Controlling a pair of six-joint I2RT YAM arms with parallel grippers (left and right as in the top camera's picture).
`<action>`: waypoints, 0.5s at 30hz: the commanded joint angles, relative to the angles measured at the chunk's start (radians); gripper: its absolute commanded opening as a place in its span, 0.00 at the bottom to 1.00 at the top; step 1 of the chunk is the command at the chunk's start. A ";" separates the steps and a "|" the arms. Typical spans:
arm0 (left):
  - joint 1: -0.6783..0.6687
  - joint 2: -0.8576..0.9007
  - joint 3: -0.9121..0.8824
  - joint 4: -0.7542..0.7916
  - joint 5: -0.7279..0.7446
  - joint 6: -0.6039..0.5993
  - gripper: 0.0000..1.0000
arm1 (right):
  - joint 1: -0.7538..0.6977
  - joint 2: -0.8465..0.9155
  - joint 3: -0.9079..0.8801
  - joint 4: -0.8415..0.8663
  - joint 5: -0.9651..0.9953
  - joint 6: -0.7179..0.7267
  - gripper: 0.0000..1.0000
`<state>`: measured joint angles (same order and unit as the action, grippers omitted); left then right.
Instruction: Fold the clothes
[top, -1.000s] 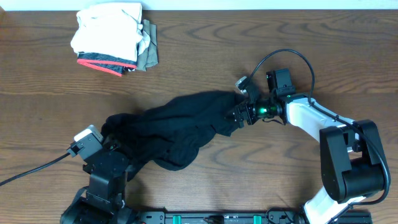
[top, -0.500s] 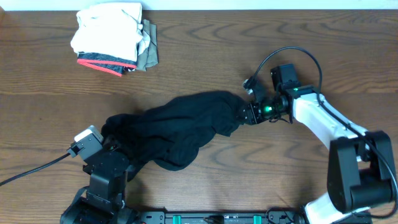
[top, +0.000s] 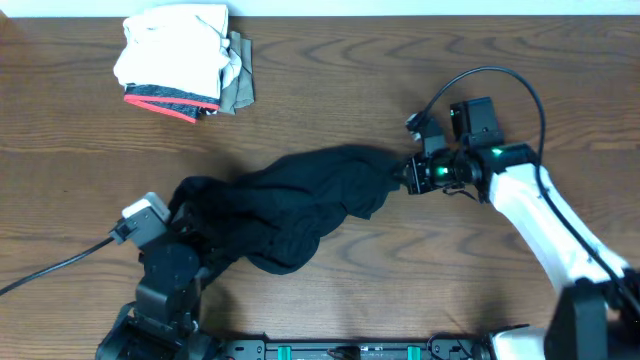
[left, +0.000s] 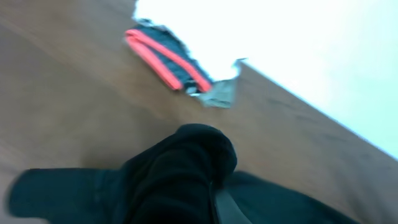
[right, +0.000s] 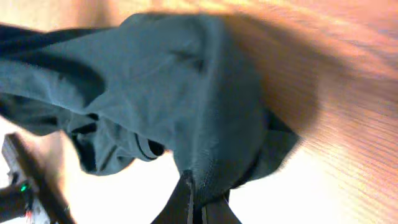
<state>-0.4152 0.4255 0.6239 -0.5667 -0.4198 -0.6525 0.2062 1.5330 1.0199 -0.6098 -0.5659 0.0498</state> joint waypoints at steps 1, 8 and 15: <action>0.000 -0.003 0.061 0.026 0.128 0.050 0.08 | -0.003 -0.113 0.021 -0.017 0.158 0.106 0.02; 0.000 -0.003 0.194 0.019 0.228 0.092 0.07 | -0.046 -0.348 0.022 -0.091 0.350 0.235 0.01; 0.000 0.012 0.367 -0.031 0.262 0.095 0.07 | -0.141 -0.553 0.034 -0.166 0.360 0.280 0.01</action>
<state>-0.4152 0.4305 0.9203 -0.6014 -0.1970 -0.5831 0.1040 1.0401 1.0225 -0.7597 -0.2455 0.2794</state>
